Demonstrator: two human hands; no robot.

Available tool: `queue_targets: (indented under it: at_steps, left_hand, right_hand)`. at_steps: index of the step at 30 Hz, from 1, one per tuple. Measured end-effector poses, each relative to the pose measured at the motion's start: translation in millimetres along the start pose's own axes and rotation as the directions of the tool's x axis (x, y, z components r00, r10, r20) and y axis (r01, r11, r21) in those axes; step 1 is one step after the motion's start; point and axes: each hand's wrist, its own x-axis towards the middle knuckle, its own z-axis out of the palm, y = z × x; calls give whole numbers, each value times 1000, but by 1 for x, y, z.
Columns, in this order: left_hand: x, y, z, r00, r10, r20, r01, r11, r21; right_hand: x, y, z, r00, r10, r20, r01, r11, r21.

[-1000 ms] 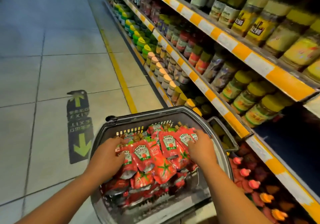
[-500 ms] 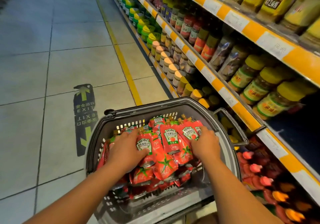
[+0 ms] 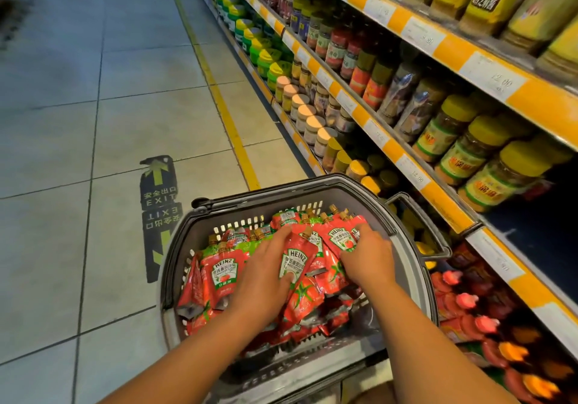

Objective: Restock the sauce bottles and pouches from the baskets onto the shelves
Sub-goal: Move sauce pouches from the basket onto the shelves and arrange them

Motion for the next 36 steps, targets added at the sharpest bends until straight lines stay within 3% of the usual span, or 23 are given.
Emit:
queue_targets:
  at_steps: [4, 9, 18, 22, 26, 30, 36]
  left_hand:
    - [-5, 0, -4, 999, -35, 7, 35, 997, -72]
    - [-7, -6, -13, 997, -71, -14, 70, 997, -39]
    - [-12, 1, -22, 998, -50, 46, 54, 994, -92]
    - [-7, 8, -40, 991, -63, 118, 80, 986, -145]
    - [-6, 17, -61, 990, -96, 106, 121, 956, -266]
    - [-5, 35, -71, 988, -135, 74, 154, 887, -434]
    - [6, 97, -80, 998, -3, 68, 43, 802, -595]
  right_hand:
    - [-1, -2, -1, 999, -37, 23, 34, 994, 105]
    - [-2, -7, 1, 998, -38, 59, 26, 980, 196]
    - [-4, -14, -5, 964, 181, 193, -244, 892, 382]
    - [-9, -16, -17, 934, 261, 245, -354, 773, 526]
    - [-20, -18, -40, 931, 306, 200, -356, 630, 690]
    - [-38, -20, -70, 933, 334, 134, -276, 426, 861]
    - [-85, 8, -130, 958, 285, 22, -111, 301, 947]
